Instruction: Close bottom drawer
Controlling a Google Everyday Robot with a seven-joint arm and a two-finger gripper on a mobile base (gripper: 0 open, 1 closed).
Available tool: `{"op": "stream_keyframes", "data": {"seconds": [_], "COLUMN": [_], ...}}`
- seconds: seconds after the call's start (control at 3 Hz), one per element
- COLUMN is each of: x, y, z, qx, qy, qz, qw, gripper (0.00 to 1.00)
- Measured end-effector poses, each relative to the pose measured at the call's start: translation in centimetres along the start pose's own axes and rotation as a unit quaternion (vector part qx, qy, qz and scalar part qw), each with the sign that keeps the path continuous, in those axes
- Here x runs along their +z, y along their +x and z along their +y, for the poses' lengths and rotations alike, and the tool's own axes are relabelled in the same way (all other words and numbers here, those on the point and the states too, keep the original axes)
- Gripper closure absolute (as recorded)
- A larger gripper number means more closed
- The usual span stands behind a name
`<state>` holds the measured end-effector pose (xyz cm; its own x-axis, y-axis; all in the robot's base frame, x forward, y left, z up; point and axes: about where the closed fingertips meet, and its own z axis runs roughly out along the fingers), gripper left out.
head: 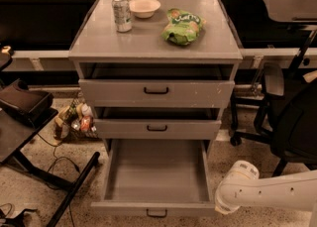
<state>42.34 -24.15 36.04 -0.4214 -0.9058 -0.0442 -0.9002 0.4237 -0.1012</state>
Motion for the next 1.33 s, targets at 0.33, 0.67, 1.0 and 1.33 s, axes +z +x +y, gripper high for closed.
{"op": "stream_keyframes", "data": {"seconds": [0.33, 0.67, 1.0, 1.33], "x": [1.9, 7.0, 12.1, 16.5], "y": [-0.6, -0.8, -0.4, -1.1], "z": [0.0, 0.5, 4.5, 8.2], "qx": [-0.002, 0.004, 0.01, 0.005], "qy": [-0.01, -0.026, -0.05, -0.058], "qz": [-0.002, -0.014, -0.041, -0.086], "qw": [0.9999, 0.9995, 0.9979, 0.9947], "gripper": [1.0, 1.0, 1.0, 1.0]}}
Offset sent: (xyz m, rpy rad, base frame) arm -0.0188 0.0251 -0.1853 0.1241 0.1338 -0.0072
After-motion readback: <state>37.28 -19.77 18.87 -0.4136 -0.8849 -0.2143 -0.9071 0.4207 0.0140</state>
